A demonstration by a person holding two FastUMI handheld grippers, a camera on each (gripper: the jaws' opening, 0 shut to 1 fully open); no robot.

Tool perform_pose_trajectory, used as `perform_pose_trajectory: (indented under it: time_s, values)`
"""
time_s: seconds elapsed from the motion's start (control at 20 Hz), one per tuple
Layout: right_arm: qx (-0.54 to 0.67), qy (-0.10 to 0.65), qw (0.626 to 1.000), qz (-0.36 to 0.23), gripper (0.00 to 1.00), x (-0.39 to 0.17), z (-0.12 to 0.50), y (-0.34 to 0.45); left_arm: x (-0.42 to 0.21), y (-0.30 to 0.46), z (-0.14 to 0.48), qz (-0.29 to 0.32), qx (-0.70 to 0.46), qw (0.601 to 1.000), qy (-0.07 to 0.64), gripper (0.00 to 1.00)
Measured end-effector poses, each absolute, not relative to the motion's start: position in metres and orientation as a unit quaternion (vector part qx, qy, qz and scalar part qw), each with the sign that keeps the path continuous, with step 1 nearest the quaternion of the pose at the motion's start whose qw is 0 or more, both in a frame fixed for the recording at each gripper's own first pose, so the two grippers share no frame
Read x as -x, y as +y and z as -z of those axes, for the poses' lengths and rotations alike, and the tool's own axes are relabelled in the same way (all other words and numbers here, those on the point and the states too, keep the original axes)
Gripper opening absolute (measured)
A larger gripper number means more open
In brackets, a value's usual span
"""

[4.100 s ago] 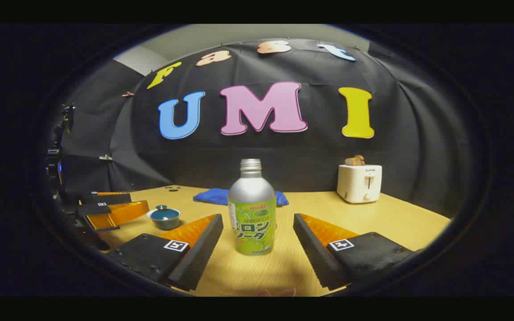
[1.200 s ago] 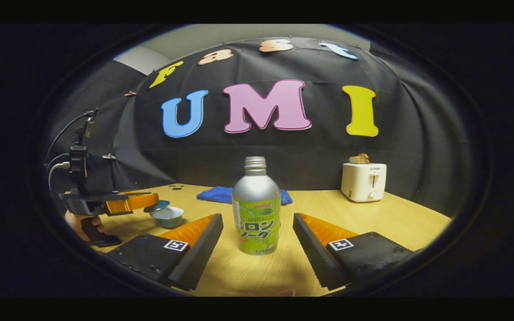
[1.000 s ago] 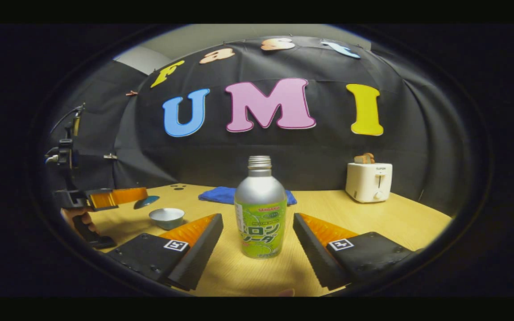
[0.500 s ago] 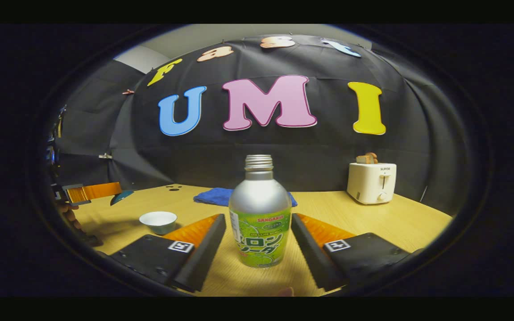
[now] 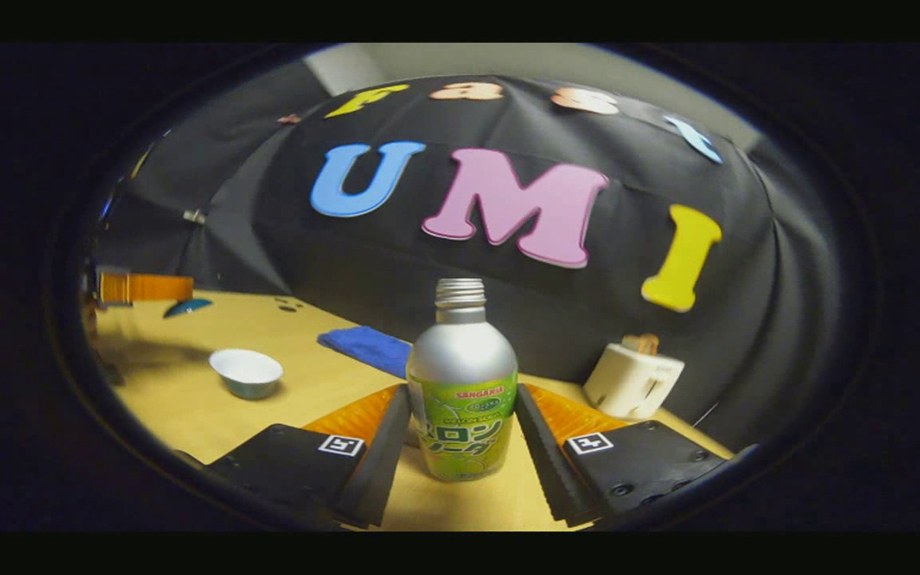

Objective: Open the teacup lid with one hand, grasp the water bottle and pour water into the teacup with the other hand; after pouring, place the water bottle on the coaster and then close the teacup lid.

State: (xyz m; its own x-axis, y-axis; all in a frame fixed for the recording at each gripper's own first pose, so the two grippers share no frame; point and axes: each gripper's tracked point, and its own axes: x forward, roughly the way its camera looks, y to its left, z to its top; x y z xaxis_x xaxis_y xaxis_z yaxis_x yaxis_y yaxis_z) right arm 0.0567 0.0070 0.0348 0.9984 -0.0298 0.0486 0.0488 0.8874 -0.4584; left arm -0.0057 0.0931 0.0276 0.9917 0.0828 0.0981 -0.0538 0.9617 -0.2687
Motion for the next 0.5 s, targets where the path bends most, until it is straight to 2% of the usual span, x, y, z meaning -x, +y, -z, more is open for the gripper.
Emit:
perform_pose_trajectory:
  time_s: [0.25,0.5]
  values:
    - [0.402,-0.016,0.916,-0.010,0.77,-0.069,-0.038,0.040,0.007,0.108,-0.026,-0.047,0.137,0.988,-0.056,0.30]
    - [0.533,-0.030,0.845,-0.032,0.77,-0.075,-0.034,0.066,0.008,0.113,-0.025,-0.047,0.143,0.987,-0.050,0.30]
